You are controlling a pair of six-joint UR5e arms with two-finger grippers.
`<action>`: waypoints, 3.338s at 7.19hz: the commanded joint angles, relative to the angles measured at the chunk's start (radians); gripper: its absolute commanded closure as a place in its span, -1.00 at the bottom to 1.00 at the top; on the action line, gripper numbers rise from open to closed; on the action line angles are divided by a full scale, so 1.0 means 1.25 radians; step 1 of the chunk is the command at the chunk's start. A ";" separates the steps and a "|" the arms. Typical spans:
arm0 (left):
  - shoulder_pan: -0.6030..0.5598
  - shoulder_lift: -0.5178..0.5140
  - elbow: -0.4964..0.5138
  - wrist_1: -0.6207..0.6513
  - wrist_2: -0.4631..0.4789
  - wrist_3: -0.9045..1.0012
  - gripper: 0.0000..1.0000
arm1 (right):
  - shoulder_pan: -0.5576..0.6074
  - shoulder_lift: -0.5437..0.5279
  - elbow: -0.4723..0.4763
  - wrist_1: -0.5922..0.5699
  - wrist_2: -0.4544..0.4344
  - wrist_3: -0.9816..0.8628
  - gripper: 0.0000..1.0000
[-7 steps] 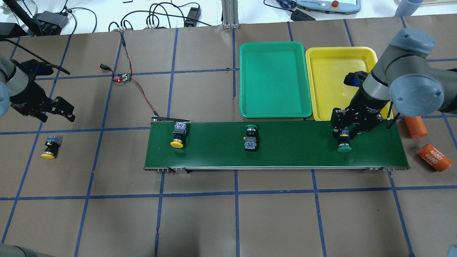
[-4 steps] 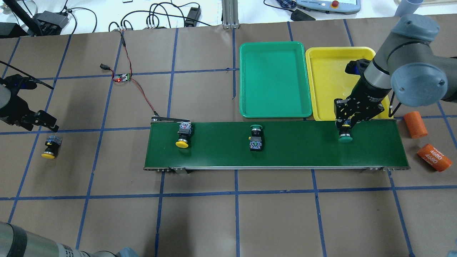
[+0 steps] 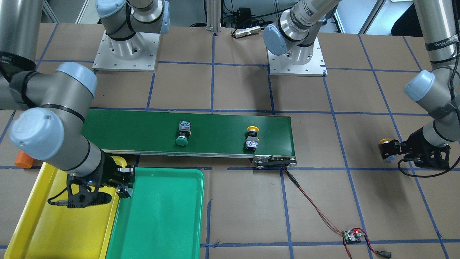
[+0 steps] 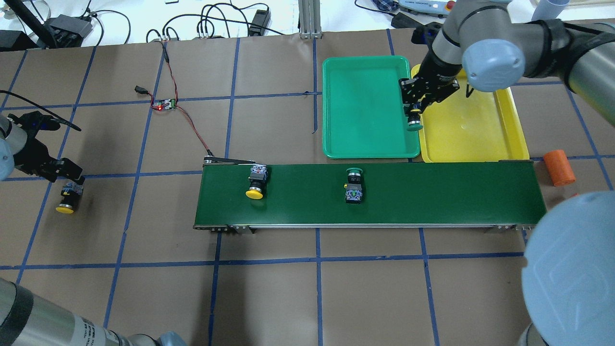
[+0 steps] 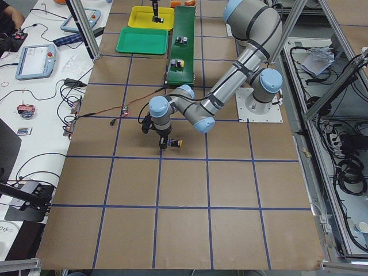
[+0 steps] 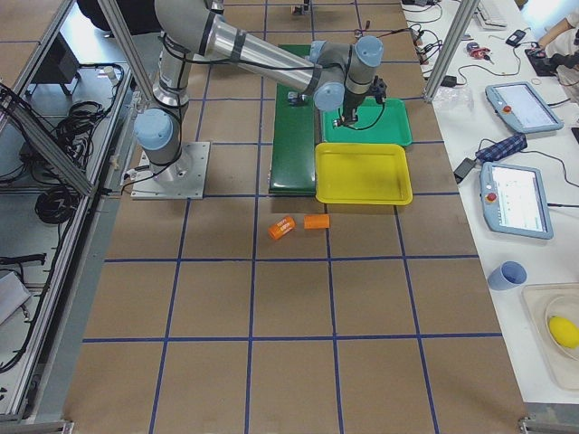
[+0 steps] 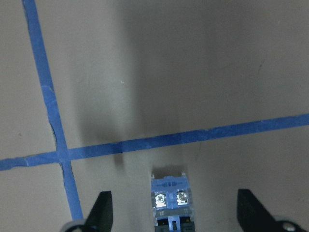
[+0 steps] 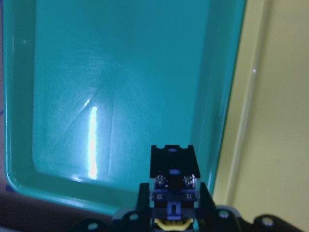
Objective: Sort buttons by color to trays
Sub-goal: 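Drop the green switch into green tray with right gripper while left gripper grasps, then set the yellow switch on the belt with left gripper while right gripper returns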
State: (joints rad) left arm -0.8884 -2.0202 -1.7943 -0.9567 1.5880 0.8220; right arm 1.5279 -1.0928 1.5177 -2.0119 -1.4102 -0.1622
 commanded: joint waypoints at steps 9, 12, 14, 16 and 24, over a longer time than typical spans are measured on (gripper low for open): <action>-0.268 0.167 0.094 -0.303 0.015 -0.308 1.00 | -0.126 -0.251 0.292 0.067 -0.056 -0.087 -1.00; -0.455 0.178 0.059 -0.334 -0.016 -0.488 1.00 | -0.174 -0.252 0.328 0.069 0.018 -0.095 -1.00; -0.502 0.153 0.045 -0.326 -0.017 -0.542 1.00 | -0.179 -0.260 0.374 0.060 0.016 -0.101 -1.00; -0.520 0.151 0.046 -0.323 -0.017 -0.539 1.00 | -0.184 -0.262 0.364 0.060 0.013 -0.094 -1.00; -0.531 0.135 -0.020 -0.231 -0.078 -0.545 -1.00 | -0.212 -0.262 0.374 0.068 0.022 -0.086 -1.00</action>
State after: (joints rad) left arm -1.5507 -1.8662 -1.7918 -1.2576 1.4910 0.1438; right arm 1.2613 -1.4211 1.9841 -1.9269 -1.3854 -0.2702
